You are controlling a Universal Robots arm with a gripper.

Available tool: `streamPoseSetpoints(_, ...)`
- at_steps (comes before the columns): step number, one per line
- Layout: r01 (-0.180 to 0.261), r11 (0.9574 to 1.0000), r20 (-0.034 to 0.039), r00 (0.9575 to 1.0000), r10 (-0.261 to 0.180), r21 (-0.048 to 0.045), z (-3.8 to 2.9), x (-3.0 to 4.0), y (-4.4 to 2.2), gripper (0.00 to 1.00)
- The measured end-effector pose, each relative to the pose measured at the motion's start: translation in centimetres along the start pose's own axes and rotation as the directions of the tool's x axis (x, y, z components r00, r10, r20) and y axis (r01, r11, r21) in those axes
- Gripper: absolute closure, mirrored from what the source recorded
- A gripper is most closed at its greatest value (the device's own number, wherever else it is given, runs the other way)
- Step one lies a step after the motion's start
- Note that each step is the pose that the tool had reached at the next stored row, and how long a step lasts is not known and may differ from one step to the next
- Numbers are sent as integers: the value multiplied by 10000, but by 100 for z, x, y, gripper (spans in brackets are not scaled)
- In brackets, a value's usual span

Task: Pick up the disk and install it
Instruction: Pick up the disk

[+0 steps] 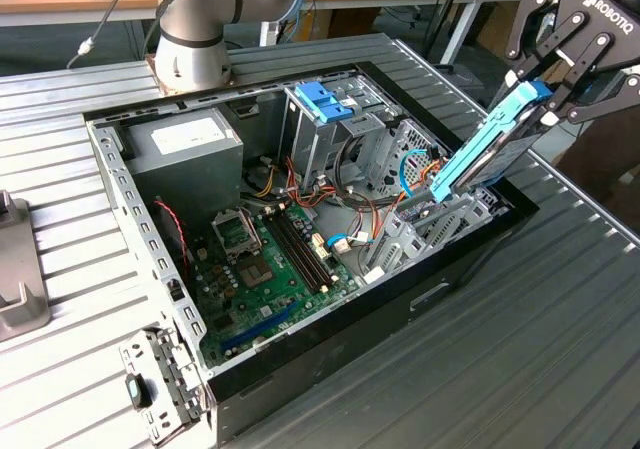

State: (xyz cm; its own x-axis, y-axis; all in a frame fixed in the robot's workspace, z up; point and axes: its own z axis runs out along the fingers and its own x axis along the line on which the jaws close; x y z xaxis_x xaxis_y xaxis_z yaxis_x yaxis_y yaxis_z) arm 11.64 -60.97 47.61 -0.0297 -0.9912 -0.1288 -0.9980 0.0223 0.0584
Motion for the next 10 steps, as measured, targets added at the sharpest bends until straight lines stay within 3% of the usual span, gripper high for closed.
streamPoseSetpoints(4, 1, 10000, -1, 10000, -1, -1, -5, -3, -101, 63)
streamPoseSetpoints(10, 0, 10000, -1, 10000, 0, -1, -10, -6, -202, 63)
